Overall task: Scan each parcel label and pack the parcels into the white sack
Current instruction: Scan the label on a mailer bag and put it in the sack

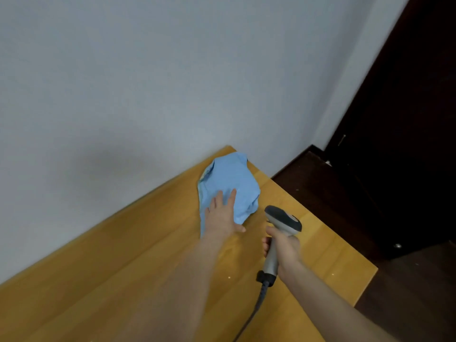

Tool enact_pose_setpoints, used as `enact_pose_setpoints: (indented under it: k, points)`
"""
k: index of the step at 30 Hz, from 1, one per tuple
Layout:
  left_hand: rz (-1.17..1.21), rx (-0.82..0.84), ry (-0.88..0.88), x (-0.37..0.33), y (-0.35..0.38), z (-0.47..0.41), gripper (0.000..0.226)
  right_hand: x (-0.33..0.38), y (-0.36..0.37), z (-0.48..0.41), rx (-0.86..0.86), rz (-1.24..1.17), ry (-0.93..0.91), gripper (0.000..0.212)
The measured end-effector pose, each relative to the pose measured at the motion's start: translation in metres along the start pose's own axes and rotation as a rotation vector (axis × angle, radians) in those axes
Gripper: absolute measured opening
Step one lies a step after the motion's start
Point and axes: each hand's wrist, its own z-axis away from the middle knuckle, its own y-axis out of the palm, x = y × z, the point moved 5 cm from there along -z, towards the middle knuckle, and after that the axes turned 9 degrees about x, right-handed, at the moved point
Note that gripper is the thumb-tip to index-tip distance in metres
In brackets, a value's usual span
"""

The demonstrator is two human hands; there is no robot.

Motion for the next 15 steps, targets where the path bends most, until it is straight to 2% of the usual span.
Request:
enact_pose_setpoints:
  k: [2,4,8,10,15]
  points:
    - [-0.062,0.031,-0.043,-0.003,0.006,-0.018,0.114,0.003,-0.007,-0.014,0.014,-0.005,0.007,0.022]
    - [-0.137,0.029,-0.076,-0.003,0.009,-0.028,0.103,0.005,-0.012,-0.026,0.030,-0.011,0.021,0.019]
    - [-0.179,-0.122,-0.065,-0.002,0.002,-0.031,0.049,0.004,-0.014,-0.037,0.055,0.012,0.055,0.015]
    - [-0.096,-0.181,-0.043,0.004,-0.004,-0.028,0.029,0.003,-0.009,-0.037,0.077,0.017,0.072,0.014]
    - [0.383,-0.340,-0.212,0.053,-0.039,0.000,0.019,0.014,0.008,-0.023,0.123,0.022,0.070,0.013]
